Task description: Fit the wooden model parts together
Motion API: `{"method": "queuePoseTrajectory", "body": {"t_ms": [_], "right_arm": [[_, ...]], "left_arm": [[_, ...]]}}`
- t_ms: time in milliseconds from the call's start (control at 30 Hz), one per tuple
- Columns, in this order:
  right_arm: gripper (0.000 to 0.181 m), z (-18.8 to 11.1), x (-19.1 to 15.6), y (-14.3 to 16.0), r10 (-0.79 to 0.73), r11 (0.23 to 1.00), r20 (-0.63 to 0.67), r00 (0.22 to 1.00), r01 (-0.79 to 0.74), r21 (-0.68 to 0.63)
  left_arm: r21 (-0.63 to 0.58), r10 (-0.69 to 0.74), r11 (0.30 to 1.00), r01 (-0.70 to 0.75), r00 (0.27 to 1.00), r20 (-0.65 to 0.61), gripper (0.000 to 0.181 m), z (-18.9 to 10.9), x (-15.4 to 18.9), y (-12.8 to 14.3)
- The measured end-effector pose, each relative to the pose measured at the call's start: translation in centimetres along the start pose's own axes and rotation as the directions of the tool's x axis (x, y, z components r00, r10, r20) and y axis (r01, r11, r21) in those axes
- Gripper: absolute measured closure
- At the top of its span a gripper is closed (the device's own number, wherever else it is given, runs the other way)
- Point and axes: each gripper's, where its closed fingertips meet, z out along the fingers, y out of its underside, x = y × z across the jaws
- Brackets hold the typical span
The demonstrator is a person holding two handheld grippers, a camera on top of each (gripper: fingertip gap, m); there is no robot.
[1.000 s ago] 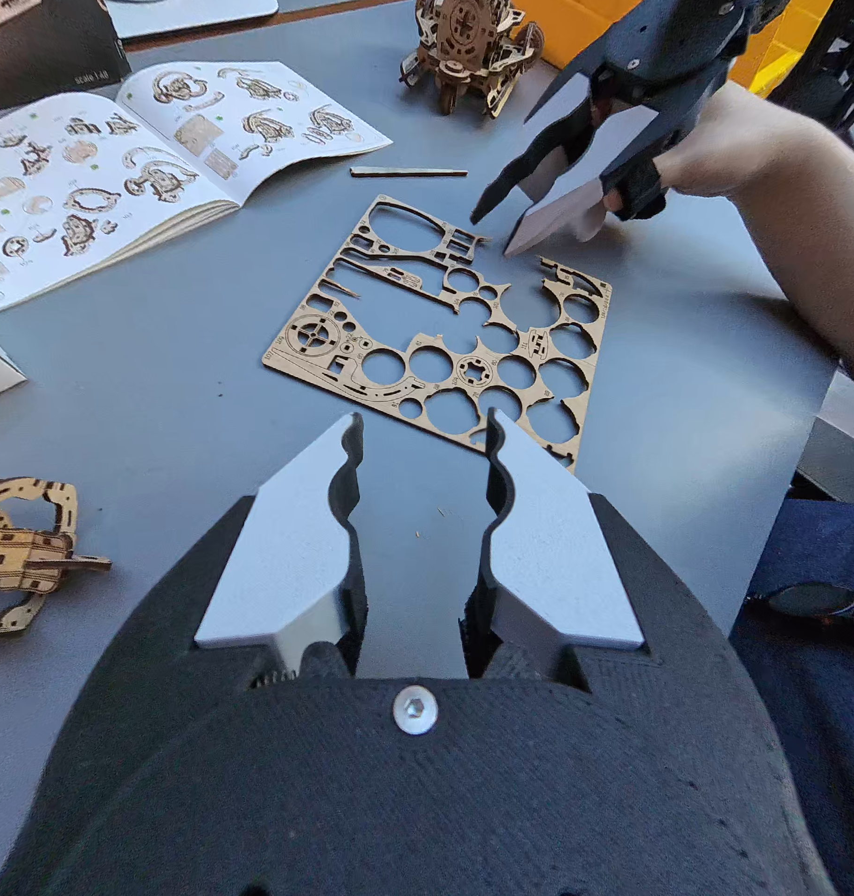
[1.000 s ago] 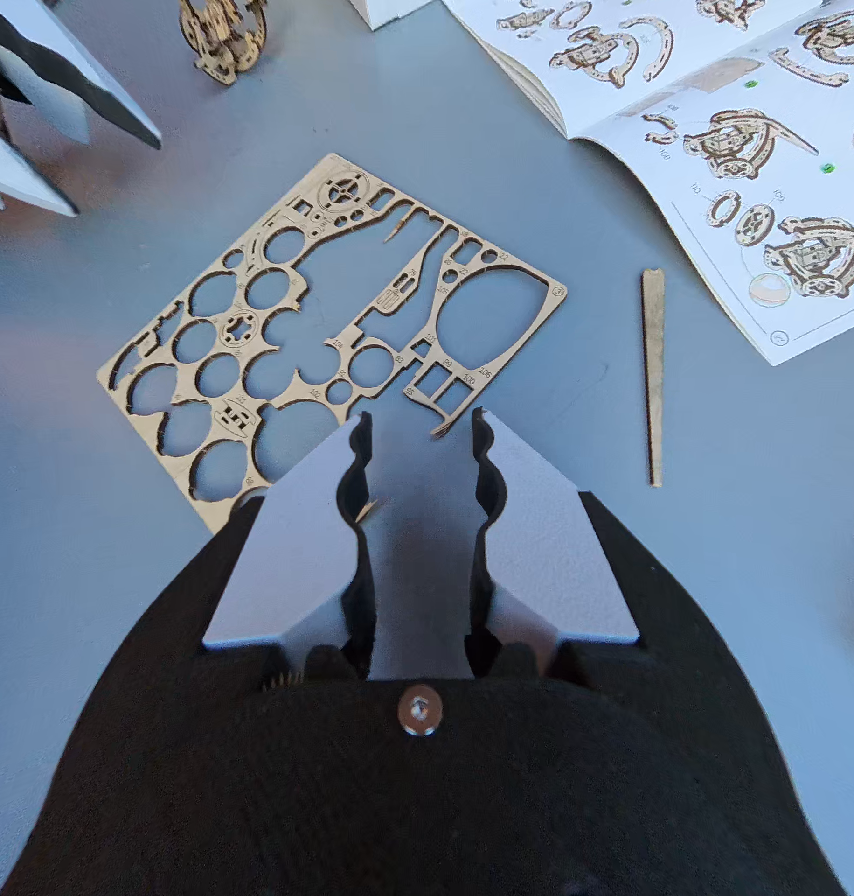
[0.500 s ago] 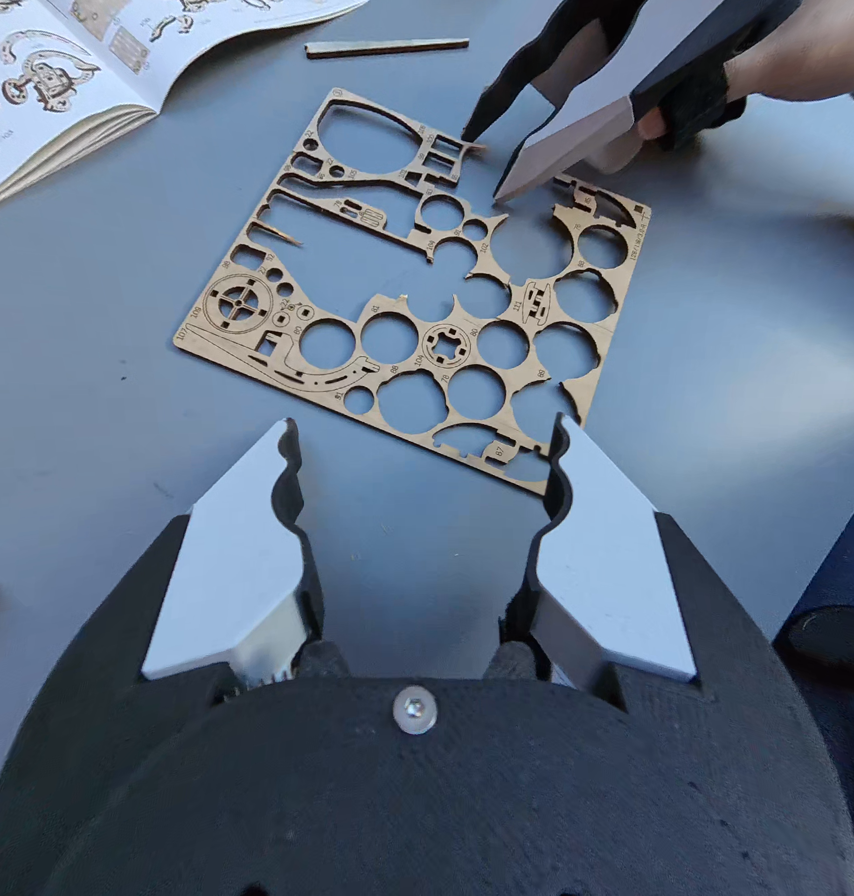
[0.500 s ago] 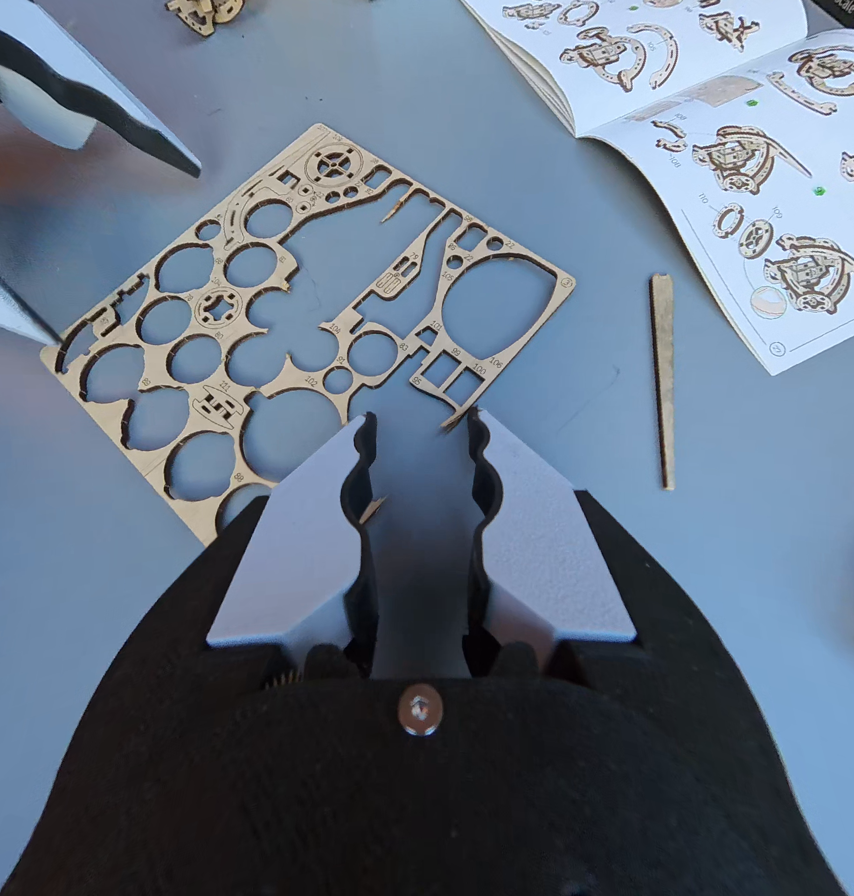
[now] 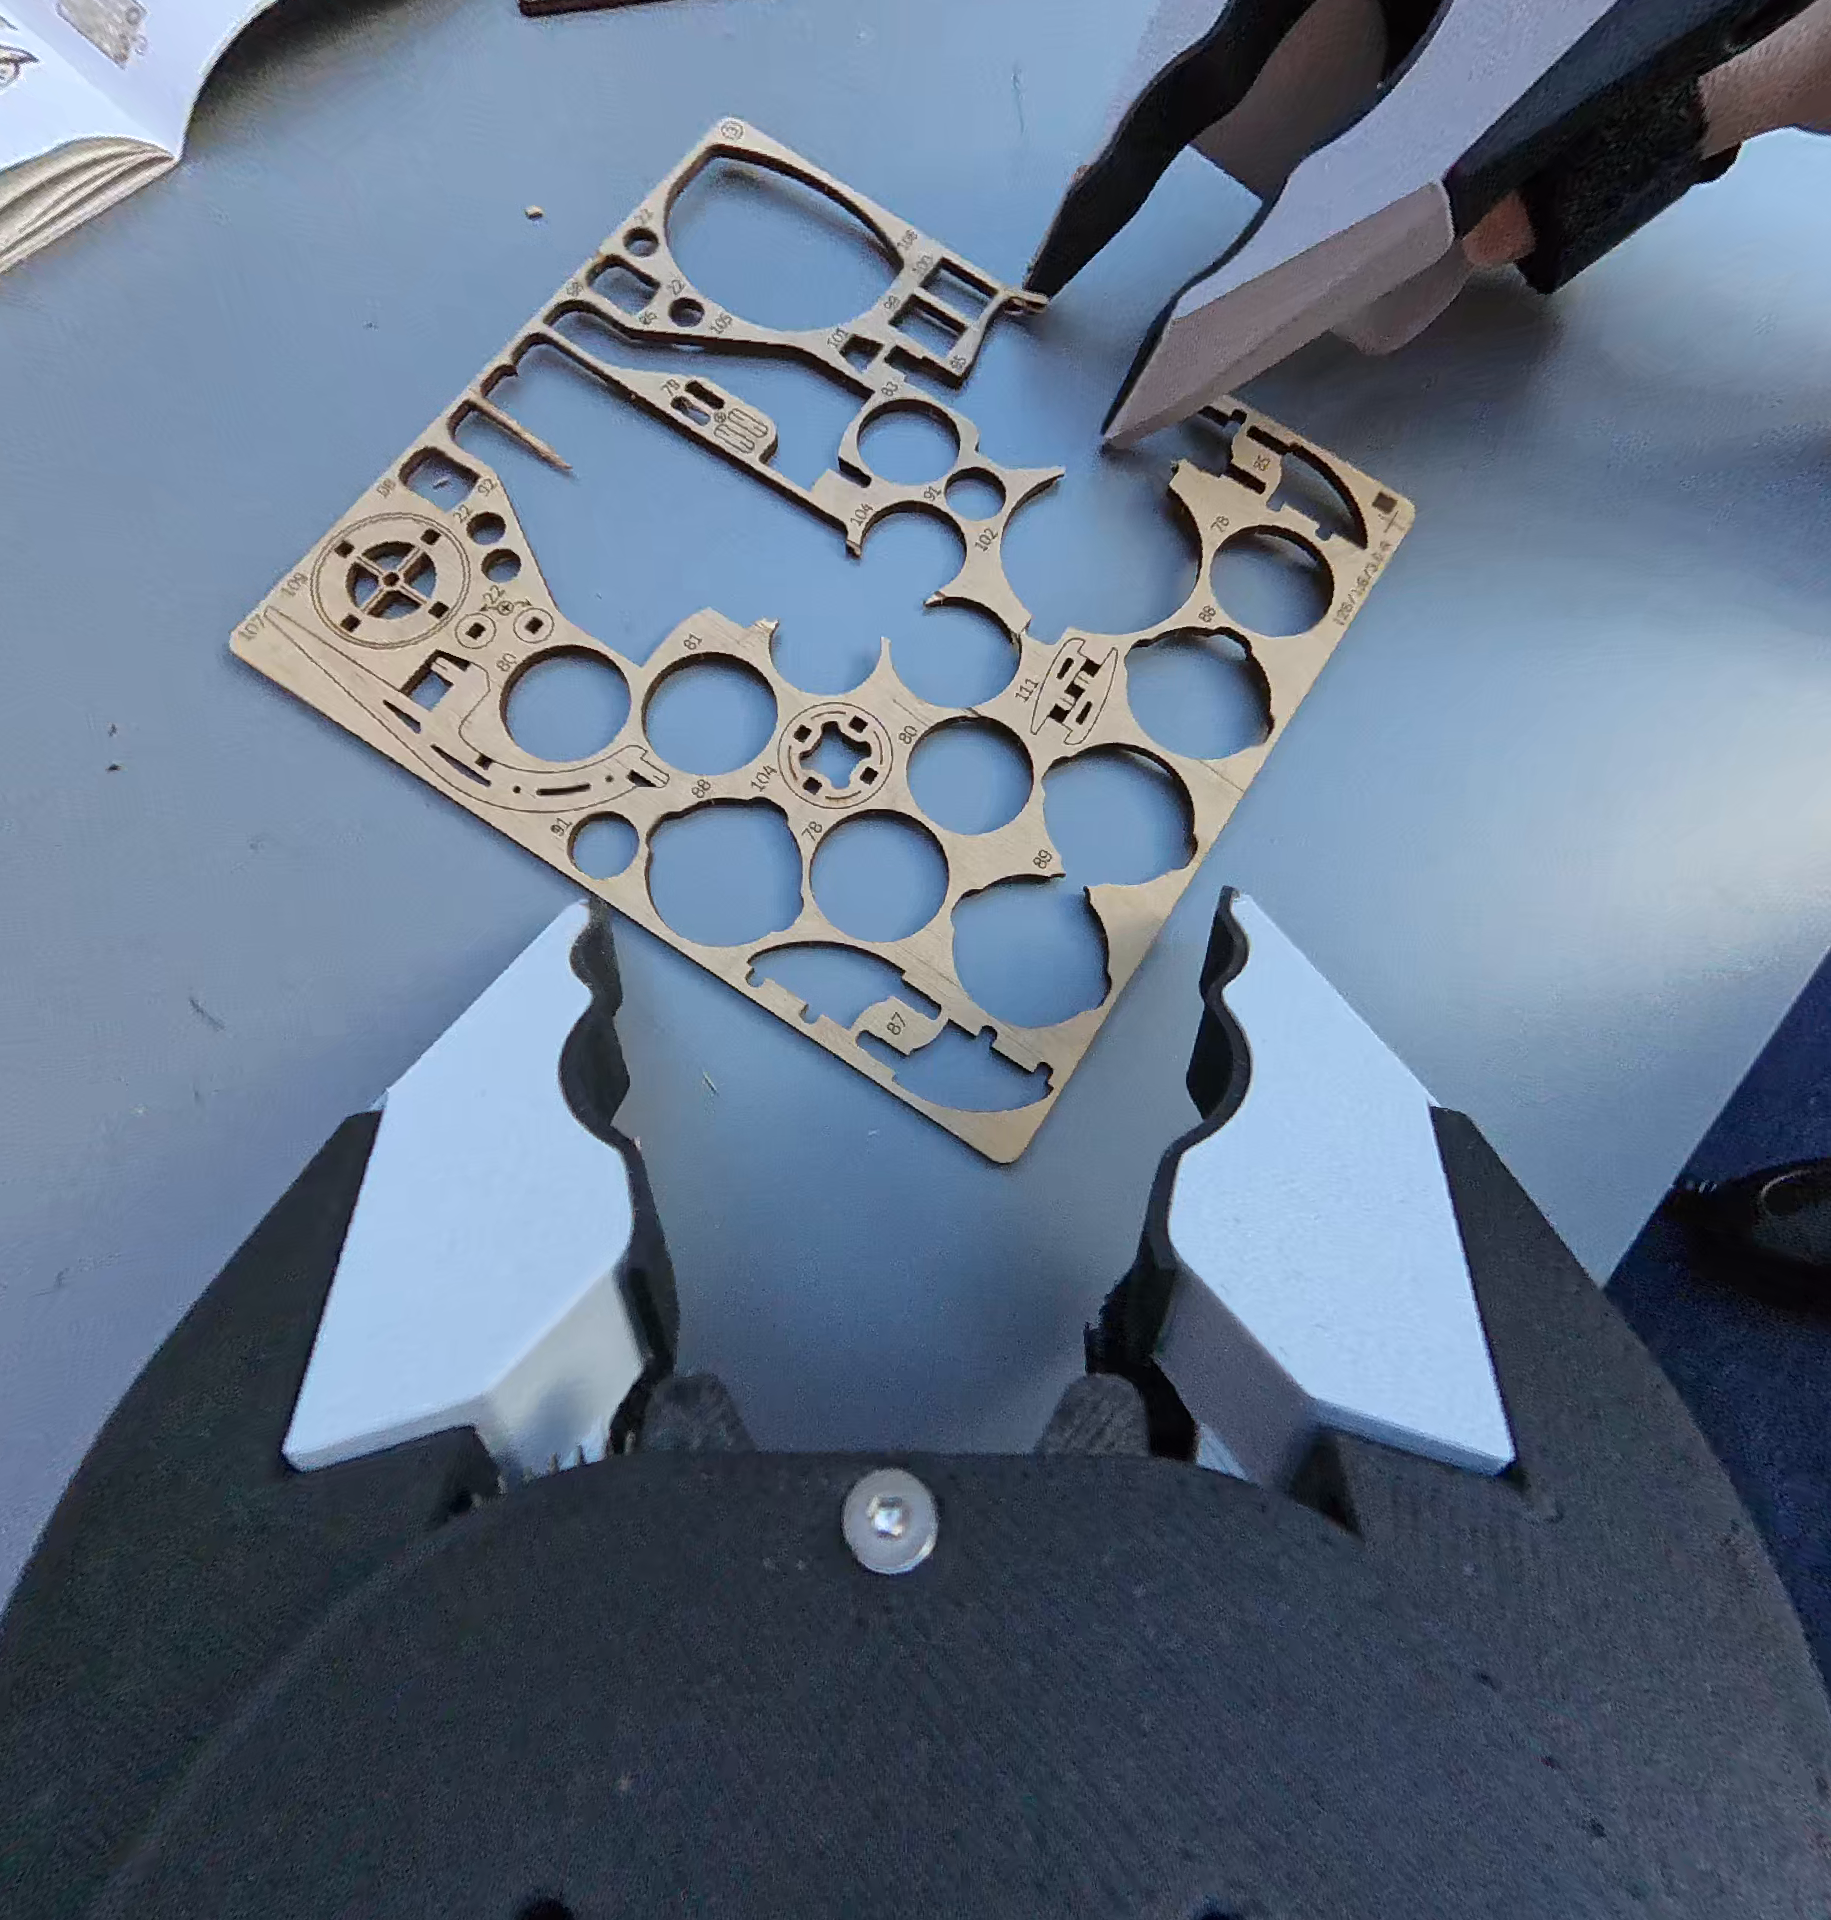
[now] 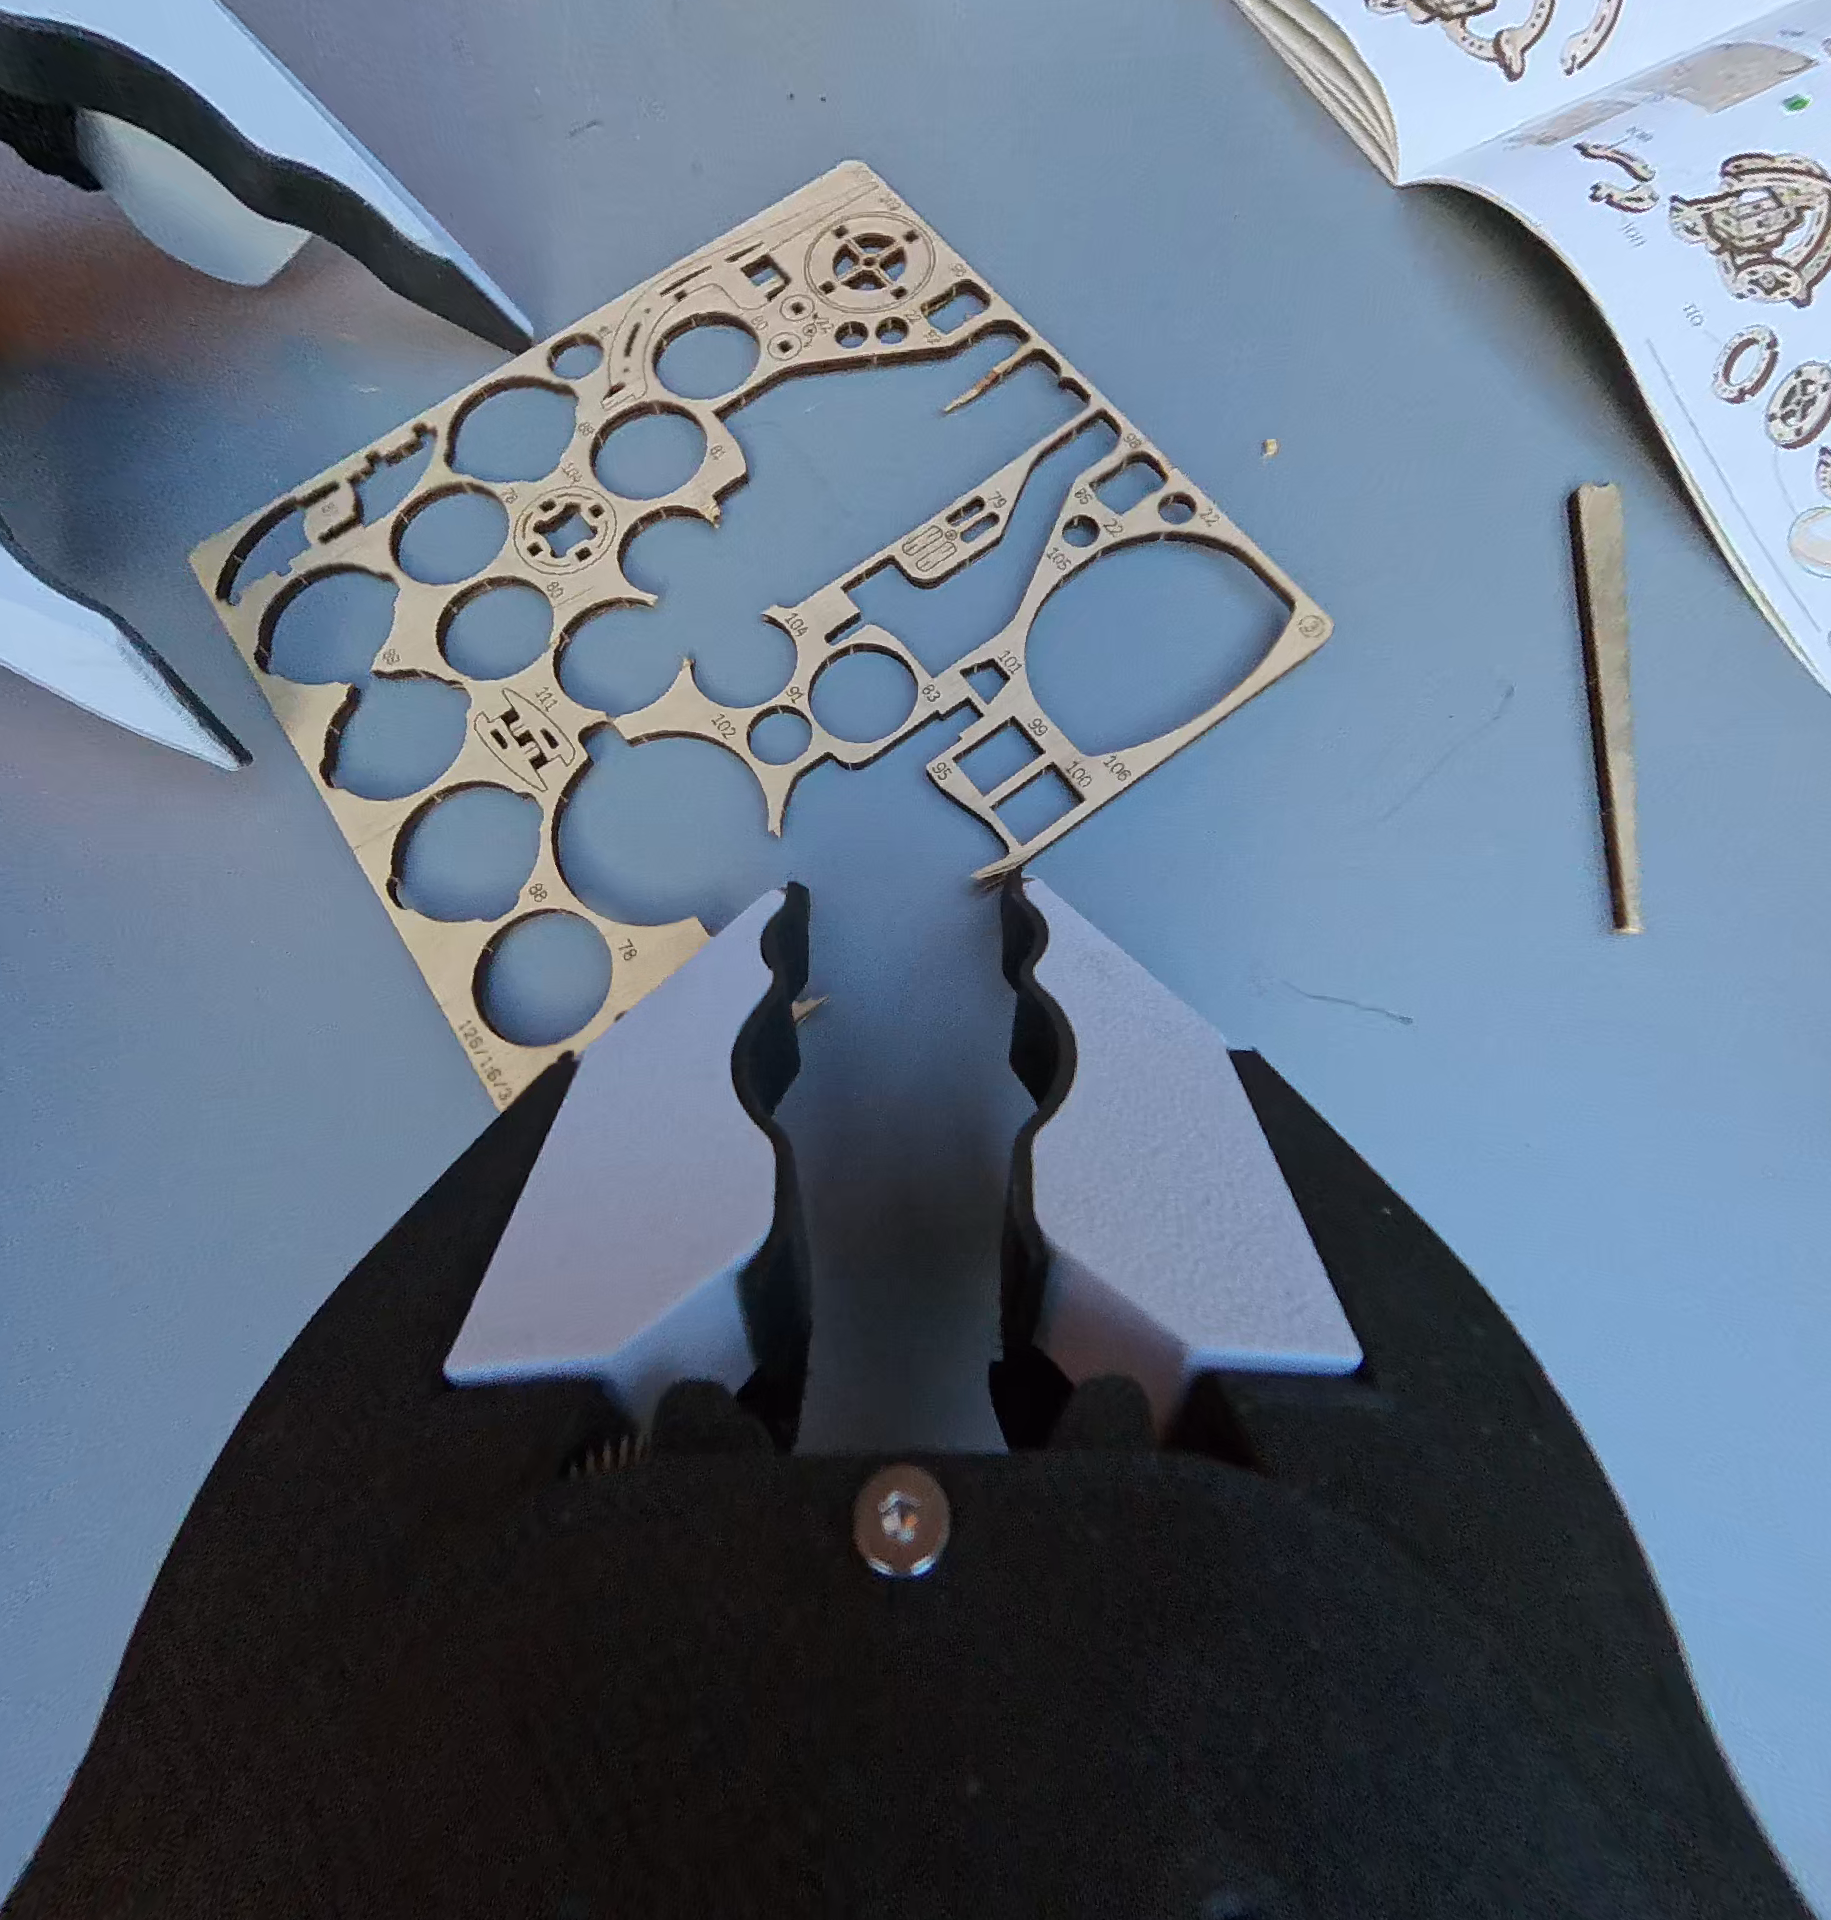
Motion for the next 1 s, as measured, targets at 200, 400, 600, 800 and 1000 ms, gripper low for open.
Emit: {"method": "queuePoseTrajectory", "body": {"t_ms": [200,400,600,800,1000], "right_arm": [[0.145,-0.4,-1.5,0.3,0.017,0.999,0.041,0.999,-0.018,0.038],[0.144,-1.1,-0.8,-3.1,-0.124,0.989,0.038,0.992,0.121,0.083],[0.143,4.1,-0.6,-10.1,-0.395,0.915,0.155,0.905,0.372,0.159],[0.155,8.2,1.5,-9.2,-0.44,0.89,0.26,0.86,0.456,-0.002],[0.163,8.7,1.2,-8.4,-0.317,0.94,0.375,0.871,0.34,0.004]], "left_arm": [[0.018,0.021,1.0,-0.021,1.0,0.016,0.075,-0.6,0.0,0.7],[0.049,0.021,0.999,-0.021,1.0,-0.004,0.083,-1.0,-0.2,0.9],[0.057,0.024,0.998,-0.024,1.0,0.001,0.087,-1.0,-0.4,0.8],[0.059,0.011,0.998,-0.011,1.0,-0.004,0.09,-1.0,-0.6,0.6],[0.109,-0.107,0.987,0.119,0.988,-0.109,0.092,-1.5,-0.8,0.0]]}}
